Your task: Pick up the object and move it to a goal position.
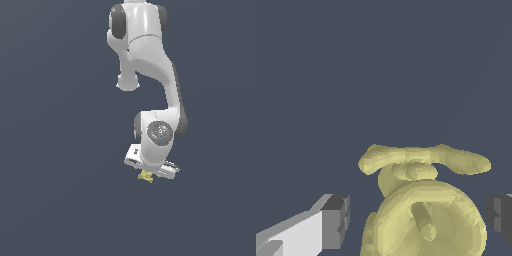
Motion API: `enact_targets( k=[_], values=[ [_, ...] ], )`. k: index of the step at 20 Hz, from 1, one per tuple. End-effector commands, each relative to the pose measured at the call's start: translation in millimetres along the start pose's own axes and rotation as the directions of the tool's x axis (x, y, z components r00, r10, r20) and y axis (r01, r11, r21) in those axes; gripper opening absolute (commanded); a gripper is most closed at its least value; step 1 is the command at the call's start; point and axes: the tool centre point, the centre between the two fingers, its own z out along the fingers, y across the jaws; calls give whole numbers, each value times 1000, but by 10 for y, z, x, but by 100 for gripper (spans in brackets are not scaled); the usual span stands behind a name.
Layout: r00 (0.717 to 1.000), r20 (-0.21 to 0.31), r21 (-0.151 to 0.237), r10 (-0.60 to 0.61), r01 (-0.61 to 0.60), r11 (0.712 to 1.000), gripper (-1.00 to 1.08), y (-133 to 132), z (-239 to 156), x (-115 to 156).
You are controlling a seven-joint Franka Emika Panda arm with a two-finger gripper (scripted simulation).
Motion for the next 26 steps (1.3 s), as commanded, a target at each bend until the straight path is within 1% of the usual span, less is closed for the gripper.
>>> enact_targets(
  k=[1,6,7,19,26],
  values=[
    [1000,-1,1,1,-1,1000,100,-1,76,4],
    [1000,-1,1,1,-1,1000,100,-7,76,17],
    [1000,-1,1,1,-1,1000,-100,-7,76,17],
    [1000,-1,1,-1,1,1000,-100,-4,67,16],
    [999,-4,3,-37,37,999,-100,72,-121,10]
  ],
)
